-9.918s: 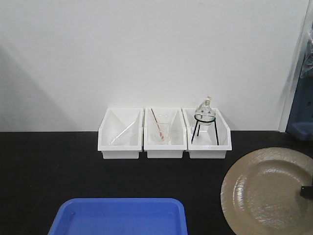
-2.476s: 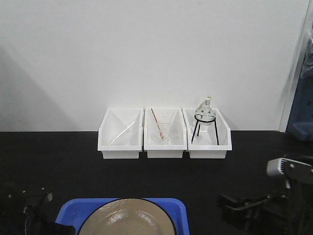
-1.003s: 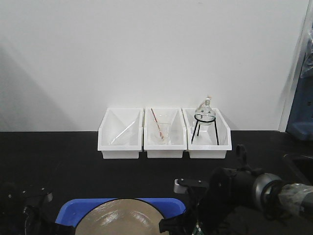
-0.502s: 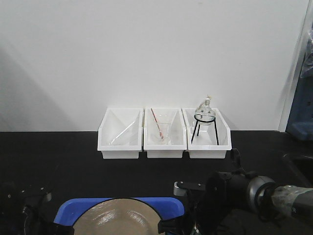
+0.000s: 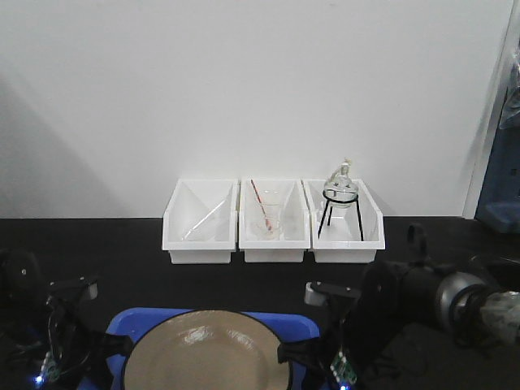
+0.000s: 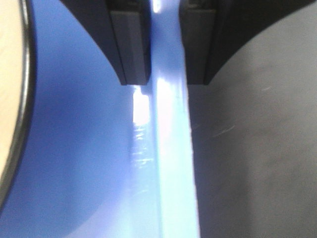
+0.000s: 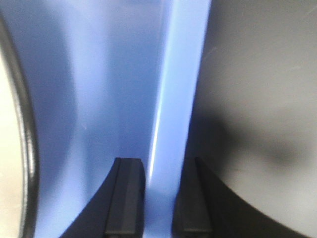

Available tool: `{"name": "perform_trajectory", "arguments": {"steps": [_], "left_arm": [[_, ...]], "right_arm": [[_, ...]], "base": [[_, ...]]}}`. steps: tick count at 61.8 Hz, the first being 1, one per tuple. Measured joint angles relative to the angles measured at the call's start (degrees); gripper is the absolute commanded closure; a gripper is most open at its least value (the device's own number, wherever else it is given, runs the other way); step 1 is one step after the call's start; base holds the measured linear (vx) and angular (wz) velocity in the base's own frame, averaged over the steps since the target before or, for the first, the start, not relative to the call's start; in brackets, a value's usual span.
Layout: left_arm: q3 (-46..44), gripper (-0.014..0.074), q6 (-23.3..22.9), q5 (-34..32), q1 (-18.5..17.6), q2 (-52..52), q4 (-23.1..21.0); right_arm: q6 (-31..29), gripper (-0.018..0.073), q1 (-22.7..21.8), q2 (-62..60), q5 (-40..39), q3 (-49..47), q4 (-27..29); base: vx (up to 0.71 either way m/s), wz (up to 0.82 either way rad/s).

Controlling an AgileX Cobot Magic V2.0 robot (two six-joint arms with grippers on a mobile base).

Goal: Place disk in tray to left cabinet
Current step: 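Grip the blue tray's side rims with both grippers, then lift the tray with the plate using both grippers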

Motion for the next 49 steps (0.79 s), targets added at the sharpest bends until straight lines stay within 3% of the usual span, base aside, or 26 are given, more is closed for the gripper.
{"name": "perform_trajectory", "arguments": {"steps": [33,49], "left_arm": [[-21.1,0.0597,-6.0,17.5,-0.2,0.0,0.1],[-26.0,0.0597,-6.7,19.7,-1.0,0.0,0.7]], "right_arm": [[5.1,0.0564,-2.1,-1.0,22.0,-24.3,-4.6],[5.9,0.0561,-2.2,-1.1,25.3,-28.6,-5.9]], "base": [[0.00,0.00],[0.00,0.00]]}}
